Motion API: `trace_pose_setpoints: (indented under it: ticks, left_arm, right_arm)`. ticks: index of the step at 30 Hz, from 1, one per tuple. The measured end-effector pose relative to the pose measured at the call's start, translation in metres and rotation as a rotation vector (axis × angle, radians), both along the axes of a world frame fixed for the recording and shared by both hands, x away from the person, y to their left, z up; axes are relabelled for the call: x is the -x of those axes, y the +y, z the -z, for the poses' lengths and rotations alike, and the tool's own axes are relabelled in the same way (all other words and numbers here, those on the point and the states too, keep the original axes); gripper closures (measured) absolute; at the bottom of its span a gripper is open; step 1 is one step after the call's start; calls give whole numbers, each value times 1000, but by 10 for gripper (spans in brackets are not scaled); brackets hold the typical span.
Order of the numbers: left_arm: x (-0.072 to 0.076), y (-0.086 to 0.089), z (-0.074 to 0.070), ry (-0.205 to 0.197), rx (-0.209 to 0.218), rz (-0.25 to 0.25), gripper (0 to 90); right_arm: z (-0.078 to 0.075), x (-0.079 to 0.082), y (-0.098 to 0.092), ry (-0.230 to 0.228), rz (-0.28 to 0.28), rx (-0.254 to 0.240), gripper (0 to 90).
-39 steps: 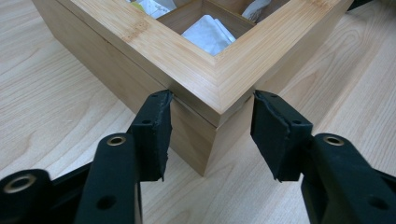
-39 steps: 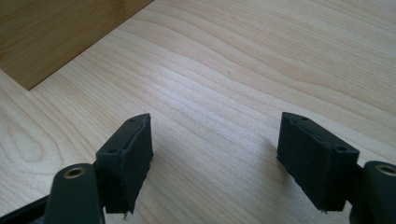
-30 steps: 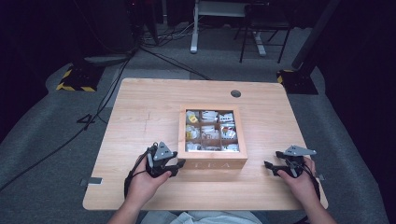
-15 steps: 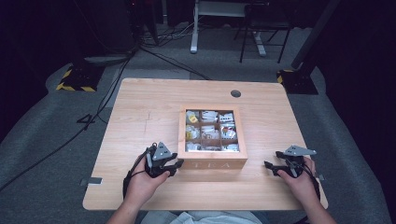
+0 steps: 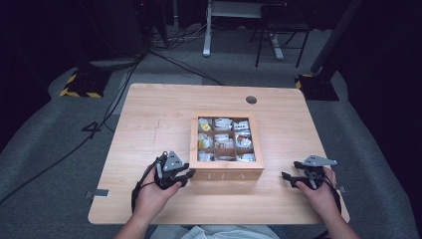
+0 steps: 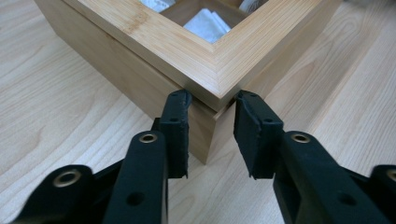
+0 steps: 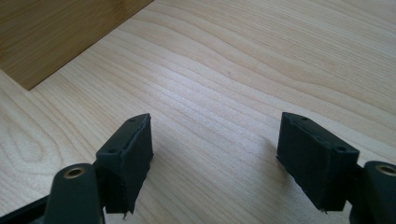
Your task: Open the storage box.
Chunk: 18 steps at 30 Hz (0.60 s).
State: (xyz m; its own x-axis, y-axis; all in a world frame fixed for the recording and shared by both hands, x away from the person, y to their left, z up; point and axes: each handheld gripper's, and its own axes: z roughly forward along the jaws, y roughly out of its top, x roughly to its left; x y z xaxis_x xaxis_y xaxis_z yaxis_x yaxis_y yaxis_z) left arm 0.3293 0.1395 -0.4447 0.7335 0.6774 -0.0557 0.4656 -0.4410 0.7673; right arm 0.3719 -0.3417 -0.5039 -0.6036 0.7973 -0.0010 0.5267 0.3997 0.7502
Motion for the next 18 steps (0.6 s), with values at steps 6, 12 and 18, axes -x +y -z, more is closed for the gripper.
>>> trace_pose_setpoints:
  ticks: [6, 12, 18]
  left_arm:
    - [0, 1, -5, -3, -6, 4, 682]
    - [-1, 4, -13, -5, 22, 4, 707]
    - [-2, 5, -20, 13, 31, 5, 710]
  right_arm:
    - [0, 0, 0, 0, 0, 0, 272]
    - [0, 0, 0, 0, -2, 1, 271]
    - [0, -3, 2, 1, -10, 1, 271]
